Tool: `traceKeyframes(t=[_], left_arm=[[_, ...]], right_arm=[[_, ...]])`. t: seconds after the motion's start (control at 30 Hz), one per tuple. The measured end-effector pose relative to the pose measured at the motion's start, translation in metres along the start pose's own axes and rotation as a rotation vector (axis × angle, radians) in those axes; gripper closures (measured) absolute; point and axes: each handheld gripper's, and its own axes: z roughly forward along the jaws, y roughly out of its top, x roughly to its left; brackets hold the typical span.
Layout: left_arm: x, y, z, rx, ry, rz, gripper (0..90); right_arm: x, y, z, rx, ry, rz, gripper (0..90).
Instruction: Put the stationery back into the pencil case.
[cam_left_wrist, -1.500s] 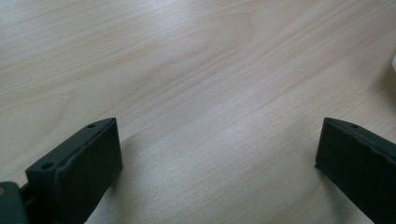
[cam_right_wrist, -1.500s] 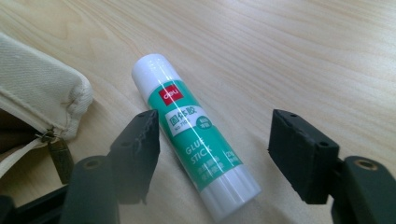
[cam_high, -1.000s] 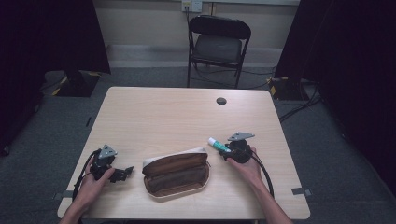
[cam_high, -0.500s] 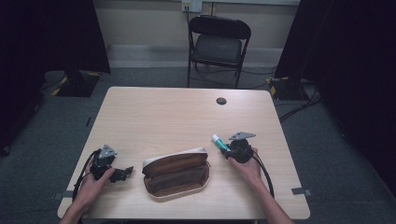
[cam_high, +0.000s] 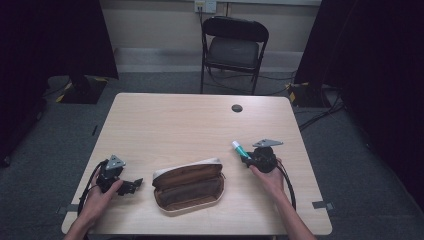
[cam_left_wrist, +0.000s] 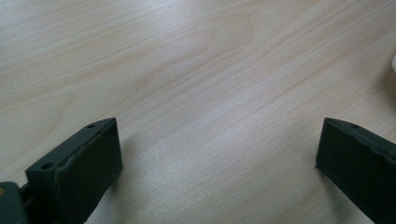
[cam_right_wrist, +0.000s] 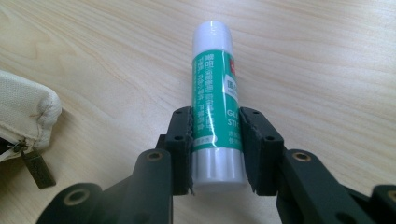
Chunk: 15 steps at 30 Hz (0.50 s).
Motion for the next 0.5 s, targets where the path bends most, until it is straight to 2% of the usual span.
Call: traceKeyframes(t=[0.27, 0.5], left_arm=[[0.000, 0.000, 0.000, 0.000, 0.000, -0.001, 0.0], [0.000, 0.000, 0.001, 0.000, 0.000, 0.001, 0.0]], right_arm=[[-0.001, 0.001, -0.005, -0.004, 0.004, -0.003, 66.2], [0.002, 0.004, -0.019, -0.033, 0.010, 0.001, 66.2]])
